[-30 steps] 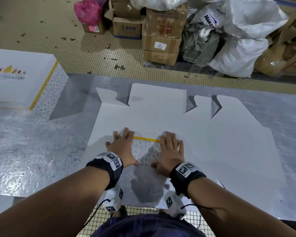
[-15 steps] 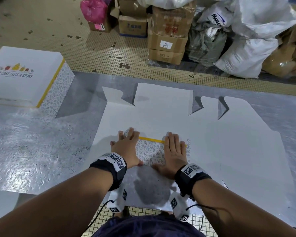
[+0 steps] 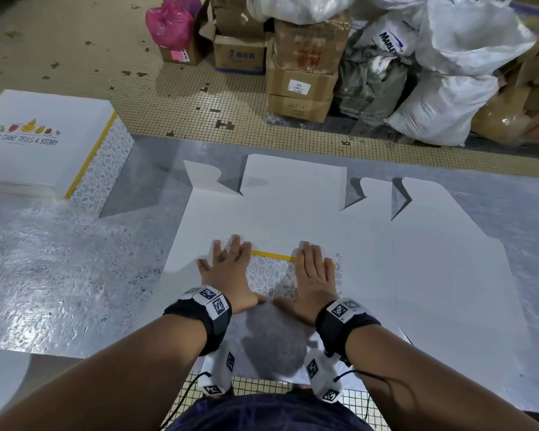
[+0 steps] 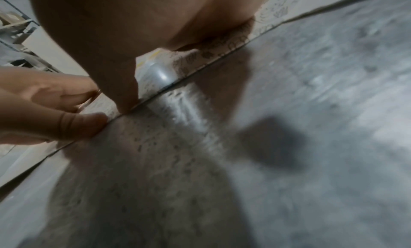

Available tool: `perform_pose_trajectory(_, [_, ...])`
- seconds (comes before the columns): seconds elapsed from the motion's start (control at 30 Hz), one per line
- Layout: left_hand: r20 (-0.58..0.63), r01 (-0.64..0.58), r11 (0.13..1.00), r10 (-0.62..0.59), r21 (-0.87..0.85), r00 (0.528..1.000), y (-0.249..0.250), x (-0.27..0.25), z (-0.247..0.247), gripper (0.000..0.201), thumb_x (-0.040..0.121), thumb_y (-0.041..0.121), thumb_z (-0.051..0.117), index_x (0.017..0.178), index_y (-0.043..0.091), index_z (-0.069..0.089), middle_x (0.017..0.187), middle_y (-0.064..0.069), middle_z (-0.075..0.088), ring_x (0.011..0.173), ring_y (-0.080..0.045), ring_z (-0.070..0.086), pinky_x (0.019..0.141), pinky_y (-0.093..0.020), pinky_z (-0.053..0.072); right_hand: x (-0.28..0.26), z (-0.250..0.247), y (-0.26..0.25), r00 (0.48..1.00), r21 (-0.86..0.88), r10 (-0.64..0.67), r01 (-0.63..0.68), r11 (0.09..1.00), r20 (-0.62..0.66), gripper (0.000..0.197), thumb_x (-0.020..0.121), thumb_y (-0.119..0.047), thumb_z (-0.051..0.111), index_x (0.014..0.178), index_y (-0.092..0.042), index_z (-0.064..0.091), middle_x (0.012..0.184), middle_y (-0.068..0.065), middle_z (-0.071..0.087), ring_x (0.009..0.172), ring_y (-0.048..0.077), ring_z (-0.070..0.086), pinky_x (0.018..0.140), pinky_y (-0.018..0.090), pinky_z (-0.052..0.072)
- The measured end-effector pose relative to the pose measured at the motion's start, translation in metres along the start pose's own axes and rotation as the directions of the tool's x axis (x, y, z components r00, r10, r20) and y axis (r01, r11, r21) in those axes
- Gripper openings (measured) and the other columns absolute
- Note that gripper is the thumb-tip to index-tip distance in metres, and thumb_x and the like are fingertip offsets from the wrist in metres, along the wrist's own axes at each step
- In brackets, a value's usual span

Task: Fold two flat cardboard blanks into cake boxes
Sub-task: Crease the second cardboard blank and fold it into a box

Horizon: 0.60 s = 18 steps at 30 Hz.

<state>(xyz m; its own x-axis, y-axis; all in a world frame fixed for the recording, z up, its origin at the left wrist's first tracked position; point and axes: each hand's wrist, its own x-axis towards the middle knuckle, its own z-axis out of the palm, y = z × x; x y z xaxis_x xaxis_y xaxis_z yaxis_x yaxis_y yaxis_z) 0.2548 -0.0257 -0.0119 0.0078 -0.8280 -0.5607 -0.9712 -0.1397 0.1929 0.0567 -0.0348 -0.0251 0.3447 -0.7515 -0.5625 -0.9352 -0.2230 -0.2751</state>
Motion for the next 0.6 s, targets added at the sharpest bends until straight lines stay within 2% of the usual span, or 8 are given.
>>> perform_pose_trajectory(0.1, [-0.009, 0.037, 0.999, -0.037, 0.0, 0.999, 0.006, -0.001, 0.001, 0.121, 0.072, 0.062, 0.07, 0.155, 0.031, -0.012, 0.163, 0.01, -0.026, 0.15, -0.036, -0.022, 0.117, -0.068, 0.004, 0.0, 0.0, 0.002, 1.0, -0.001, -0.002, 0.002, 1.0, -0.015, 0.121, 0.06, -0.092, 0.015, 0.133, -0.015, -0.044, 0.146, 0.003, -0.049, 0.136, 0.027, -0.045, 0.115, 0.046, -0.025])
perform_pose_trajectory(0.17, [-0.004, 0.042, 0.999, -0.042, 0.006, 0.999, 0.008, -0.001, 0.001, 0.121, 0.072, 0.063, 0.067, 0.156, 0.03, -0.014, 0.162, 0.008, -0.03, 0.148, -0.037, -0.025, 0.115, -0.07, 0.0, 0.0, -0.001, 0.002, 1.0, 0.015, -0.008, 0.008, 1.0, -0.025, 0.121, 0.074, -0.088, 0.033, 0.136, -0.016, -0.041, 0.148, 0.002, -0.047, 0.138, 0.025, -0.044, 0.116, 0.045, -0.024])
perform_pose_trajectory(0.3, [-0.003, -0.011, 1.0, 0.01, -0.018, 1.0, 0.001, -0.002, 0.002, 0.128, 0.065, 0.081, 0.06, 0.156, 0.031, -0.014, 0.162, 0.006, -0.029, 0.148, -0.037, -0.026, 0.114, -0.071, -0.002, -0.004, -0.006, 0.011, 0.998, 0.083, -0.04, 0.043, 0.996, -0.043, 0.12, 0.081, -0.072, 0.055, 0.15, -0.02, -0.029, 0.15, -0.007, -0.043, 0.14, 0.015, -0.04, 0.12, 0.041, -0.019])
perform_pose_trajectory(0.4, [-0.016, -0.013, 1.0, 0.013, -0.013, 1.0, -0.002, -0.002, 0.003, 0.129, 0.066, 0.083, 0.062, 0.156, 0.031, -0.014, 0.162, 0.008, -0.029, 0.149, -0.034, -0.025, 0.116, -0.069, 0.0, -0.011, -0.012, 0.023, 0.996, 0.098, -0.068, 0.073, 0.992, -0.057, 0.117, 0.083, -0.067, 0.059, 0.155, -0.019, -0.019, 0.152, -0.011, -0.037, 0.143, 0.011, -0.034, 0.123, 0.039, -0.012])
perform_pose_trajectory(0.53, [-0.063, 0.031, 0.999, -0.033, -0.023, 0.997, 0.003, -0.004, 0.008, 0.126, 0.068, 0.077, 0.065, 0.156, 0.032, -0.013, 0.161, 0.01, -0.03, 0.15, -0.031, -0.025, 0.117, -0.067, 0.0, -0.023, -0.004, 0.018, 0.983, 0.153, 0.115, -0.092, 0.984, -0.144, 0.119, 0.08, -0.07, 0.059, 0.155, -0.019, -0.017, 0.158, -0.006, -0.031, 0.146, 0.016, -0.031, 0.121, 0.041, -0.016])
perform_pose_trajectory(0.6, [-0.075, 0.064, 0.998, -0.065, -0.017, 0.995, 0.008, -0.004, 0.01, 0.125, 0.07, 0.072, 0.066, 0.156, 0.031, -0.014, 0.161, 0.01, -0.032, 0.15, -0.03, -0.026, 0.118, -0.067, 0.0, -0.026, 0.004, 0.013, 0.976, 0.177, 0.142, -0.112, 0.978, -0.168, 0.114, 0.083, -0.067, 0.057, 0.156, -0.017, -0.015, 0.161, -0.001, -0.027, 0.147, 0.018, -0.03, 0.121, 0.042, -0.015])
